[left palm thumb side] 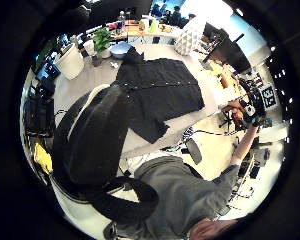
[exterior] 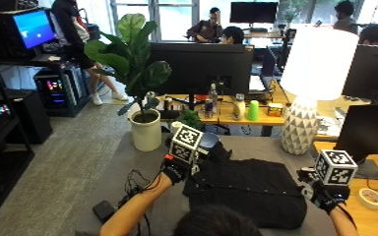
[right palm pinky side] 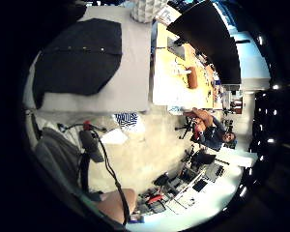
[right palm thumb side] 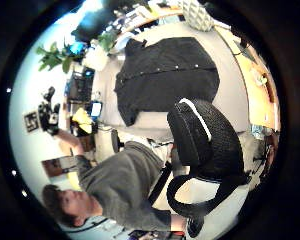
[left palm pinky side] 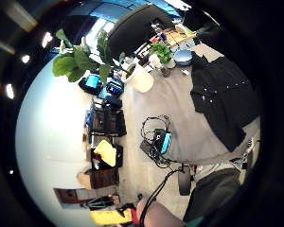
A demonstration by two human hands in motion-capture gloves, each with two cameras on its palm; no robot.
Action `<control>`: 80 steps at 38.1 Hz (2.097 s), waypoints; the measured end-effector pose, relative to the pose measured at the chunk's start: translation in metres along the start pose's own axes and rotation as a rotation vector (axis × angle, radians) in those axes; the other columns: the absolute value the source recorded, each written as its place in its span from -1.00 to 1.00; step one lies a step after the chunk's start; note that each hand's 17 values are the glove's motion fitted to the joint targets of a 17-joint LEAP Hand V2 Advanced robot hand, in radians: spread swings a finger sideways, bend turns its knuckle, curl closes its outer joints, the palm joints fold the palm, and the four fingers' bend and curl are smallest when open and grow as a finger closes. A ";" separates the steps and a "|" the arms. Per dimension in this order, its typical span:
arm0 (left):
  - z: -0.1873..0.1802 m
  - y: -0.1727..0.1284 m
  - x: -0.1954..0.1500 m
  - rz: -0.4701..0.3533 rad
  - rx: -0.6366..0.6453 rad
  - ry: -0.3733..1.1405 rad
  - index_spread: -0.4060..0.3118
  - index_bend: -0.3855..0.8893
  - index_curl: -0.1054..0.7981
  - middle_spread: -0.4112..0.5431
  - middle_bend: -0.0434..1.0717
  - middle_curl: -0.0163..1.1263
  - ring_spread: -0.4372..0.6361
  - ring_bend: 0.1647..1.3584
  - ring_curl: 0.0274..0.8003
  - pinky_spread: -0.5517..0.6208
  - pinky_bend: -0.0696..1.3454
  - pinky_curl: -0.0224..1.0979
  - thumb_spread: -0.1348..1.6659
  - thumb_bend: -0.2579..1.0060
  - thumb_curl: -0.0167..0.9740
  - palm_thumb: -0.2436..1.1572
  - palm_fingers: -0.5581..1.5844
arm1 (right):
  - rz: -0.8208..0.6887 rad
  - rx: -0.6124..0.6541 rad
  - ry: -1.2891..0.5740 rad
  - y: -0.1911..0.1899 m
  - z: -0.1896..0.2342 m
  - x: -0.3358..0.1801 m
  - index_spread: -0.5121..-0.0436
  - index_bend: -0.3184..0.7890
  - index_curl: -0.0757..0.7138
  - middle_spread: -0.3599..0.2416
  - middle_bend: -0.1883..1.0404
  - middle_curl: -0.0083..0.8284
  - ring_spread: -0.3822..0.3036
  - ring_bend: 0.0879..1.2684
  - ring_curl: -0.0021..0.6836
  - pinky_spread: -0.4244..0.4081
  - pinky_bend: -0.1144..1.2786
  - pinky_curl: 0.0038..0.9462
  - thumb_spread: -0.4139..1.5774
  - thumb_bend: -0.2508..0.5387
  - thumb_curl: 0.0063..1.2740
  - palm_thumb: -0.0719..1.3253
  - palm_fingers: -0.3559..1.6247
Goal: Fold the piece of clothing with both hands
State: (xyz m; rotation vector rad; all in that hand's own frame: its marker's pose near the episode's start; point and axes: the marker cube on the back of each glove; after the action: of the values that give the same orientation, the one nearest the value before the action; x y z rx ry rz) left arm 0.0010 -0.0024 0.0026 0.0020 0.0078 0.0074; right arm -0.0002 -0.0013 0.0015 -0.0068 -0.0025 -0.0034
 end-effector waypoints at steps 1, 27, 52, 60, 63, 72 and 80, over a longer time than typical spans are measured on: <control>0.001 -0.001 0.000 0.003 0.000 0.002 -0.02 -0.03 -0.61 -0.10 -0.60 -0.89 -0.12 -0.51 -0.83 0.14 -0.53 -0.85 -0.37 -0.49 -0.94 -0.50 0.02 | 0.001 0.000 0.000 0.000 0.000 0.000 0.41 -0.11 -0.69 0.16 -0.34 -0.85 0.24 -0.58 -0.82 0.25 -0.34 -0.85 -0.15 0.28 -0.92 -0.36 -0.23; 0.073 0.004 0.015 0.059 -0.154 0.173 -0.18 -0.08 -0.09 -0.05 -0.64 -0.61 -0.04 -0.41 -0.39 0.36 -0.55 -0.53 0.45 -0.59 -0.72 -0.46 -0.05 | -0.046 -0.120 0.041 -0.035 0.051 -0.013 -0.31 -0.16 -0.24 0.15 -0.39 -0.39 0.35 -0.48 -0.33 0.49 -0.32 -0.47 0.65 0.27 -0.75 -0.17 -0.28; 0.296 0.029 0.163 0.213 -0.308 0.201 0.08 -0.15 -0.20 0.09 -0.50 -0.57 0.22 -0.18 -0.29 0.31 -0.18 -0.34 0.19 -0.55 -0.52 -0.51 -0.12 | -0.032 -0.397 0.214 -0.071 0.262 -0.015 -0.22 -0.18 -0.22 0.07 -0.36 -0.17 0.19 -0.43 -0.14 0.53 -0.14 -0.29 0.52 0.17 -0.52 0.29 -0.11; 0.295 0.005 0.162 0.214 -0.214 0.108 -0.19 -0.21 -0.19 -0.29 -0.54 -0.50 -0.25 -0.28 -0.31 -0.29 -0.02 -0.30 0.40 -0.41 -0.42 -0.21 0.22 | -0.012 -0.223 0.164 -0.088 0.265 -0.016 -0.05 -0.17 -0.16 -0.07 -0.34 -0.11 -0.19 -0.24 0.00 0.06 -0.09 -0.26 0.41 0.22 -0.39 0.52 0.29; 0.293 -0.004 0.159 0.226 -0.192 0.094 -0.37 -0.06 -0.10 -0.47 -0.30 -0.38 -0.51 -0.33 -0.26 -0.46 -0.01 -0.25 0.45 -0.26 -0.32 0.05 0.57 | -0.016 -0.215 0.155 -0.089 0.263 -0.017 0.04 -0.12 -0.13 -0.15 -0.31 -0.06 -0.32 -0.22 0.02 -0.24 -0.08 -0.26 0.30 0.12 -0.35 0.53 0.51; 0.246 0.022 0.140 0.331 -0.319 0.138 -0.58 -0.08 0.04 -0.69 -0.15 -0.23 -0.75 -0.29 -0.10 -0.65 -0.06 -0.20 0.41 -0.22 -0.13 0.28 0.69 | -0.129 -0.383 0.046 -0.058 0.239 -0.028 0.16 -0.15 0.01 -0.23 -0.18 0.10 -0.46 -0.12 0.24 -0.53 -0.03 -0.14 0.15 -0.05 -0.24 0.59 0.60; 0.175 0.048 0.117 0.464 -0.428 0.143 -0.65 -0.09 0.13 -0.77 -0.14 -0.16 -0.82 -0.28 -0.02 -0.70 -0.08 -0.18 0.41 -0.26 -0.03 0.32 0.69 | -0.225 -0.479 0.001 -0.013 0.158 -0.051 0.23 -0.12 0.10 -0.24 -0.13 0.17 -0.50 -0.13 0.29 -0.61 -0.01 -0.11 0.00 -0.21 -0.14 0.62 0.62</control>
State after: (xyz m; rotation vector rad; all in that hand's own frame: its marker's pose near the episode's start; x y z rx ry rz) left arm 0.1195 0.0456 0.1769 -0.4251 0.1484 0.4735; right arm -0.0514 -0.0134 0.1597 -0.4851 -0.0011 -0.2293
